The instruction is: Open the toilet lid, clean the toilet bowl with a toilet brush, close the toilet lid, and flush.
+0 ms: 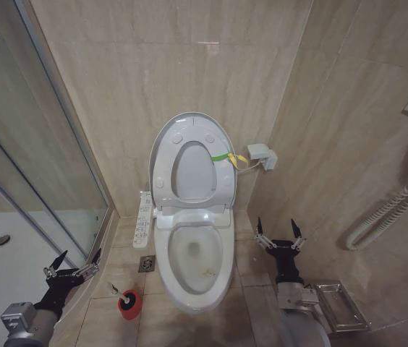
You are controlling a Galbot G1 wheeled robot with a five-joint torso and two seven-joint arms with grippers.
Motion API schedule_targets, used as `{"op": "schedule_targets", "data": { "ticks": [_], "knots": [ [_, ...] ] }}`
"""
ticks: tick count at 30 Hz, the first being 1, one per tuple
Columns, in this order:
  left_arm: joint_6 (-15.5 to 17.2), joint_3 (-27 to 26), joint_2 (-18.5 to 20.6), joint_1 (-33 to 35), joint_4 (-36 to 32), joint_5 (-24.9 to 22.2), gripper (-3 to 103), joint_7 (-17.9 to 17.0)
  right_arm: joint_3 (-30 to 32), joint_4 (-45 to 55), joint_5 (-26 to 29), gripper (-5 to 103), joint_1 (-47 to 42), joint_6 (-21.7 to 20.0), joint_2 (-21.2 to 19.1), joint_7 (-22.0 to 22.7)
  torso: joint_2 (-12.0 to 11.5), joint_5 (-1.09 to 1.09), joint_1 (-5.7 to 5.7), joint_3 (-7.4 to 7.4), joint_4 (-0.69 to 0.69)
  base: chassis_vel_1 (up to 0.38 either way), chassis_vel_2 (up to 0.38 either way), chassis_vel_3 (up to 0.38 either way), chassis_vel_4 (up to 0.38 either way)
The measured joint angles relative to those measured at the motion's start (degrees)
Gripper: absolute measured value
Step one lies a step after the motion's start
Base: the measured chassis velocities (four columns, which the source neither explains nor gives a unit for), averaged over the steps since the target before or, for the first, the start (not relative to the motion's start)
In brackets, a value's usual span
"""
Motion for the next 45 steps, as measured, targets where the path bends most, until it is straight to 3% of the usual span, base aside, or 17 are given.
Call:
{"op": "schedule_targets", "data": {
  "ticks": [45],
  "knots": [
    [0.0,0.0,0.0,0.0,0.0,0.0,100,0.0,0.0,0.0,0.0,100,0.0,0.0,0.0,0.0,0.0,0.0,0.0,0.0,0.0,0.0,0.0,0.0,0.0]
  ]
}}
